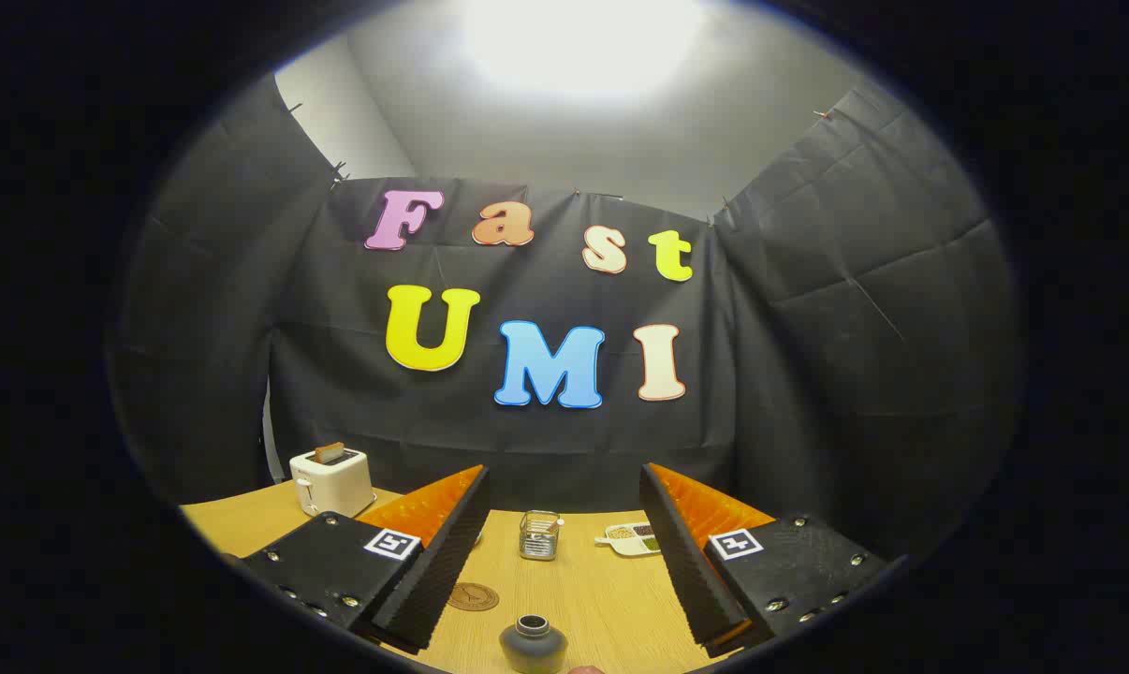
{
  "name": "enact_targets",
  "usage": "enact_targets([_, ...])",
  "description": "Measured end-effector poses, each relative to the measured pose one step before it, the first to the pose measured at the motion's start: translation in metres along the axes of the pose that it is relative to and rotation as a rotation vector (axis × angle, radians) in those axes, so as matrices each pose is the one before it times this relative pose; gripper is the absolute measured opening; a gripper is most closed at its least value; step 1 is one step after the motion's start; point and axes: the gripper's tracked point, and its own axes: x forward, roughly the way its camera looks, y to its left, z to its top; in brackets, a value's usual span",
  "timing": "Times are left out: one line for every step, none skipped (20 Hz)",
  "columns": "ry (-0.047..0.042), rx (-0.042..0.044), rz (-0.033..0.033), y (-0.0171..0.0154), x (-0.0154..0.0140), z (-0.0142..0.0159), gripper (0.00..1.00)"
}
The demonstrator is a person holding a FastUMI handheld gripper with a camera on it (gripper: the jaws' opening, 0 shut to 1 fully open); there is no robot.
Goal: Take the bottle from table, then pour the juice into the cup, finally place the bottle on the coaster
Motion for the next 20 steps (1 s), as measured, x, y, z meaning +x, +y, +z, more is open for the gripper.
enact_targets([0.00155,0.00439,0.00074,-0.00043,0.00031,-0.00130,0.97])
enact_targets([0.00205,0.00832,0.00306,0.00042,0.00123,-0.00009,0.97])
enact_targets([0.00148,0.00789,0.00249,0.00106,0.00231,0.00027,0.97])
enact_targets([0.00057,0.00432,0.00024,-0.00042,0.00132,0.00006,0.97])
enact_targets([-0.00023,0.00283,-0.00146,-0.00118,0.00116,-0.00029,0.97])
enact_targets([-0.00086,0.00396,-0.00139,-0.00124,0.00023,0.00034,0.97])
enact_targets([0.00096,0.00488,-0.00104,-0.00086,-0.00010,-0.00122,0.97])
enact_targets([-0.00080,0.00621,0.00090,-0.00005,0.00088,-0.00064,0.97])
enact_targets([-0.00208,0.00759,0.00476,0.00109,0.00014,-0.00026,0.97])
enact_targets([-0.00396,0.00812,0.00493,0.00097,0.00000,0.00100,0.97])
enact_targets([-0.00433,0.00597,0.00345,-0.00055,-0.00057,0.00006,0.97])
enact_targets([-0.00528,0.00249,0.00260,-0.00028,-0.00060,0.00033,0.97])
enact_targets([-0.00380,-0.00099,0.00151,0.00000,-0.00045,-0.00042,0.96])
enact_targets([-0.00216,-0.00272,0.00372,0.00052,-0.00036,-0.00056,0.97])
enact_targets([-0.00012,-0.00380,0.00461,0.00147,0.00016,-0.00175,0.97])
enact_targets([0.00277,-0.00239,0.00571,0.00076,-0.00019,-0.00186,0.97])
enact_targets([0.00207,0.00551,0.01199,0.00226,-0.00119,-0.00278,0.97])
enact_targets([0.00227,0.00958,0.01255,0.00251,-0.00095,-0.00232,0.97])
enact_targets([0.00459,0.00824,0.01546,0.00224,0.00031,-0.00404,0.96])
enact_targets([0.00717,0.00447,0.00834,0.00103,0.00005,-0.00463,0.96])
